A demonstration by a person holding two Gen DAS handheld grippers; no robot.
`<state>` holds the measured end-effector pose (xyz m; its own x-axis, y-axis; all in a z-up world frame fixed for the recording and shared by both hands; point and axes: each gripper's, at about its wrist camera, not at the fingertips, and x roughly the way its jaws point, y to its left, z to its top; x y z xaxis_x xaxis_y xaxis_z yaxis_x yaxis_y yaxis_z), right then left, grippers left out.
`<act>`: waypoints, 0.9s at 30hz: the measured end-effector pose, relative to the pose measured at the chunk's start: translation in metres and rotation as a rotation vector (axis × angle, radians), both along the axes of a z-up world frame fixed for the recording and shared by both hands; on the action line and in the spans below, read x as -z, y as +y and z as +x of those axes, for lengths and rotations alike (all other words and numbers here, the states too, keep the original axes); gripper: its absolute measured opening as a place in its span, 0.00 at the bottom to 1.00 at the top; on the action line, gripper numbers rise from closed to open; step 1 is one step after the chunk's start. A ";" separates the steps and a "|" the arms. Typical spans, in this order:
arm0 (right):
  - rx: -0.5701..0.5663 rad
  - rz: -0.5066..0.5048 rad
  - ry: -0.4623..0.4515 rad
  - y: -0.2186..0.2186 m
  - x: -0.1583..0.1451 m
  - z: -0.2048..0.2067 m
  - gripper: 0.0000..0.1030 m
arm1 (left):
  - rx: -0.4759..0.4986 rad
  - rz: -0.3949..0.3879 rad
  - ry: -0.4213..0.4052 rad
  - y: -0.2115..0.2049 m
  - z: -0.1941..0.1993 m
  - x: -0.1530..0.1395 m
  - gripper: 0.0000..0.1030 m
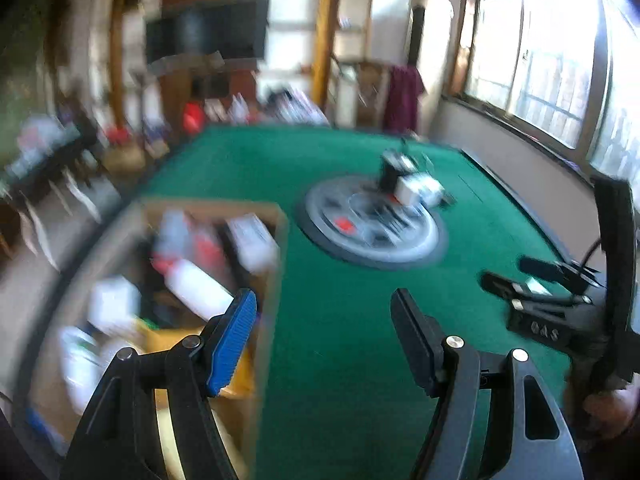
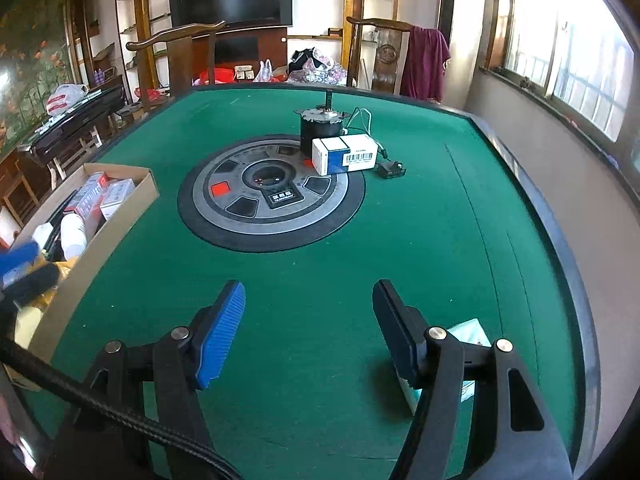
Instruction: Organize objects
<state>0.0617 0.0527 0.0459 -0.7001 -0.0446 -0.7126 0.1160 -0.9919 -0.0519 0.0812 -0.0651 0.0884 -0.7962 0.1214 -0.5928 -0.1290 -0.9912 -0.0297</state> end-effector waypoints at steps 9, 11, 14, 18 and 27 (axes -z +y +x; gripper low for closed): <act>-0.116 0.056 0.040 -0.053 -0.010 0.018 0.64 | -0.331 -0.133 0.174 -0.049 0.046 -0.041 0.99; -0.135 0.070 0.049 -0.067 -0.013 0.024 0.64 | -0.311 -0.076 0.112 -0.064 0.046 -0.031 0.99; -0.161 0.114 0.074 -0.090 -0.016 0.035 0.64 | -0.322 -0.045 0.083 -0.079 0.055 -0.022 0.99; -0.190 0.206 0.125 -0.122 -0.019 0.052 0.69 | -0.333 -0.011 0.041 -0.098 0.059 -0.014 0.99; -0.257 0.298 0.174 -0.172 -0.020 0.070 0.75 | -0.364 -0.003 -0.005 -0.114 0.060 0.012 0.99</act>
